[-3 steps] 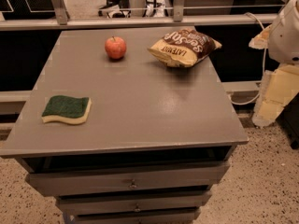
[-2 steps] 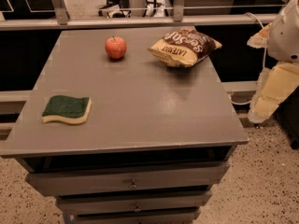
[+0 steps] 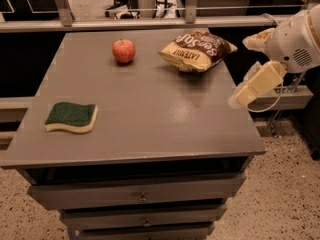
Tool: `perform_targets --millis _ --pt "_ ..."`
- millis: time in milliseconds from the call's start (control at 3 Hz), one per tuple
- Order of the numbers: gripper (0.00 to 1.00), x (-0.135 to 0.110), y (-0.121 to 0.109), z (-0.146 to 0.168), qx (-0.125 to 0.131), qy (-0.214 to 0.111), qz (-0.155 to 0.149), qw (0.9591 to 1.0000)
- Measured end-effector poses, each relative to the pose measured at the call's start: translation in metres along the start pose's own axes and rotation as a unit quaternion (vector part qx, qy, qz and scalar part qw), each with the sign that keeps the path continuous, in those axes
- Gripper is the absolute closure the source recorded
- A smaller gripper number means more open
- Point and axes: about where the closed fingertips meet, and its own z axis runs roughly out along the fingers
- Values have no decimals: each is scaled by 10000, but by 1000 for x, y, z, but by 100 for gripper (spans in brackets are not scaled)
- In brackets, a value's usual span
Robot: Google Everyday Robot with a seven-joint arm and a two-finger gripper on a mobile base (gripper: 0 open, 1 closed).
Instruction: Move apple near sponge
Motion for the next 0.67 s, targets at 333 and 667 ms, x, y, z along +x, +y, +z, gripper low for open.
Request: perform_targets --millis 333,667 --pt "0 -27 -28 16 245 -788 166 9965" --pt "0 -28 -29 20 263 -778 181 9965"
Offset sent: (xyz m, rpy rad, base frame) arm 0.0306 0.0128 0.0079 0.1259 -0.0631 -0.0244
